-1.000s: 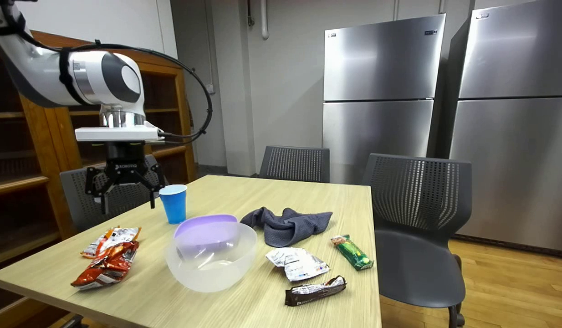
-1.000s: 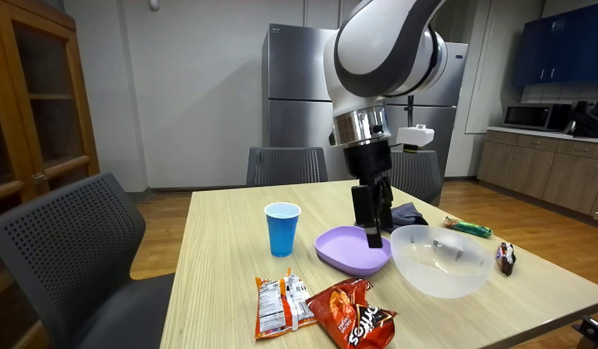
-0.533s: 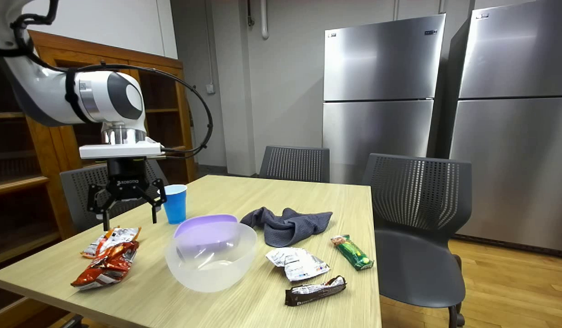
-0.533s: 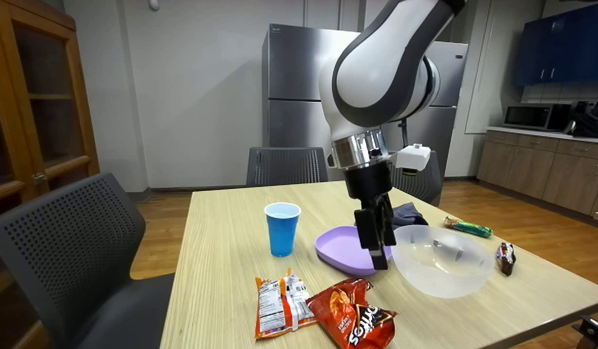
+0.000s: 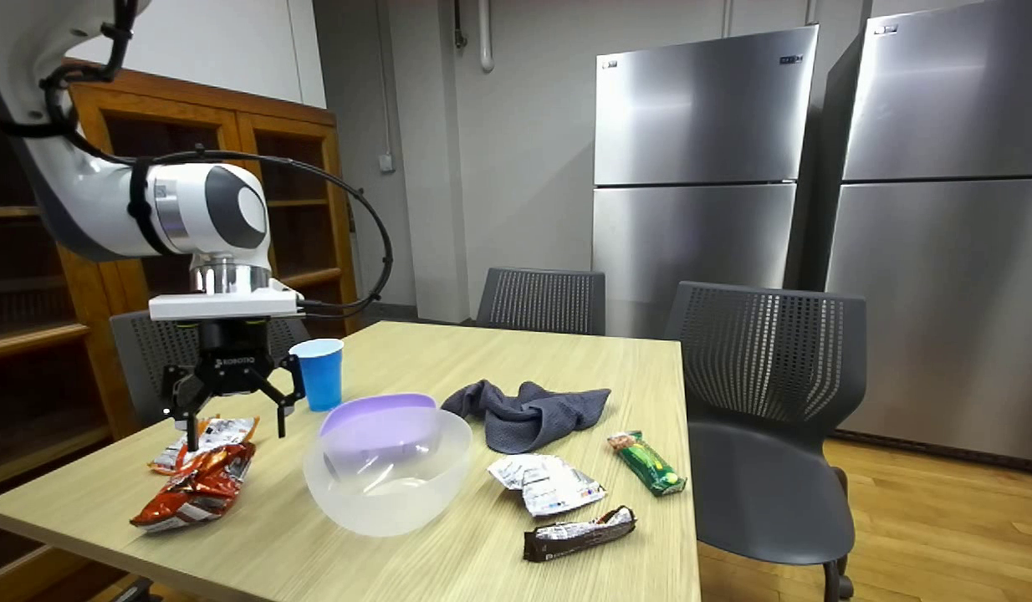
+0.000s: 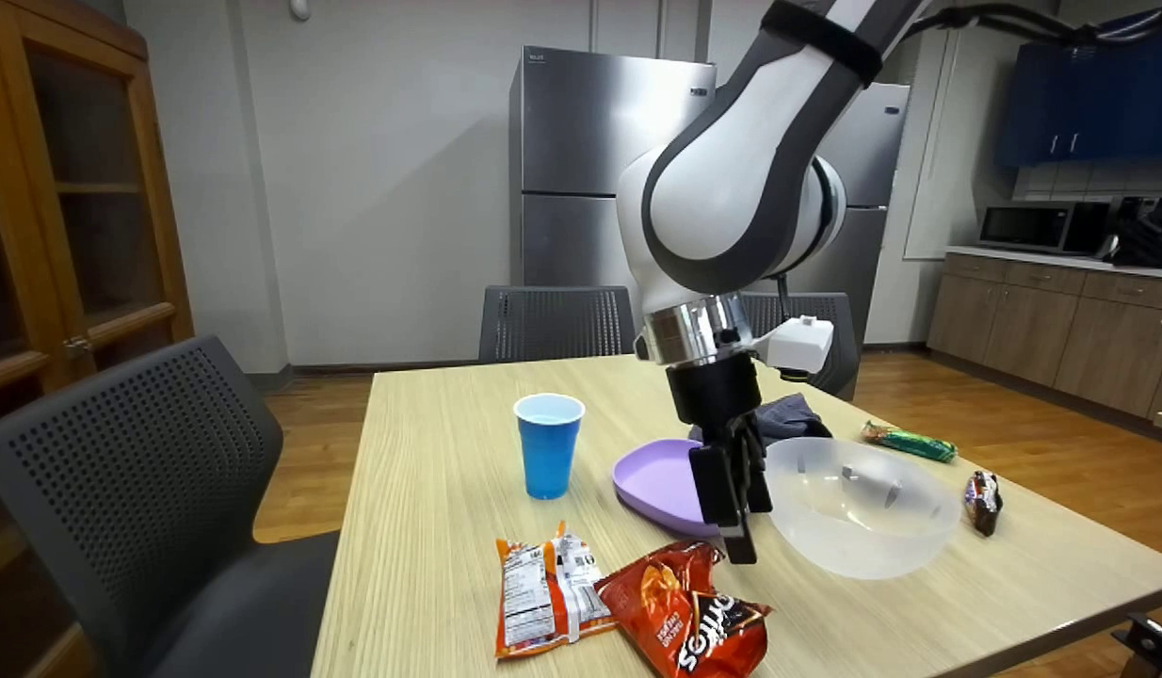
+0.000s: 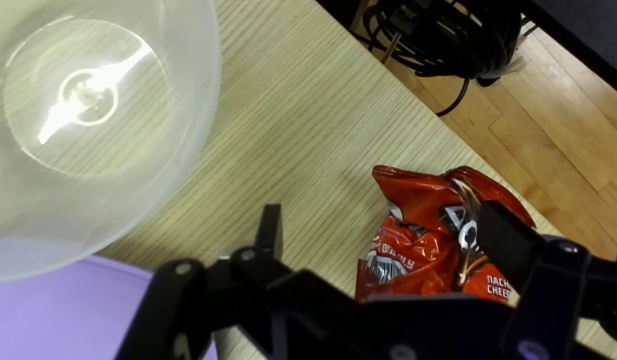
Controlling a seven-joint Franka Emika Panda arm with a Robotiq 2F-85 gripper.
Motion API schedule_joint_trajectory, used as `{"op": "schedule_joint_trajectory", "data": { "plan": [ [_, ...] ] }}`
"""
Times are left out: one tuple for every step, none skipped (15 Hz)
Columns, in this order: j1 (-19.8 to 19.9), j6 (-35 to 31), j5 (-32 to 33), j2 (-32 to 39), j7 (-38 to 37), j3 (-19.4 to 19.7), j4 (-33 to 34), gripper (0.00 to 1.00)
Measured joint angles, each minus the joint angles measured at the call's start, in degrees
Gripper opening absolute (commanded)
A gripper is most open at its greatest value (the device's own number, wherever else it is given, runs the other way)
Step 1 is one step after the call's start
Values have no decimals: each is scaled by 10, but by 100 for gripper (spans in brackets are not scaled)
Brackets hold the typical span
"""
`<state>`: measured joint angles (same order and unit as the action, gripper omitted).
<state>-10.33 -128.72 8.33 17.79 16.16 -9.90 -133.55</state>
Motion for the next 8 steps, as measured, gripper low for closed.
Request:
{"op": "schedule_joint_trajectory", "data": {
  "plan": [
    [0,-1,0,6,0,0,2,100],
    [-1,-2,0,11,0,0,4,100],
    [-2,-3,0,16,0,0,8,100],
    [-3,-4,1,21,-1,0,11,100],
    [-5,-4,1,26,-1,0,16,100],
    [-6,-5,2,31,-2,0,20,100],
    [-8,-5,3,35,-3,0,26,100],
    [-9,-6,3,38,-5,0,31,100]
  ]
}}
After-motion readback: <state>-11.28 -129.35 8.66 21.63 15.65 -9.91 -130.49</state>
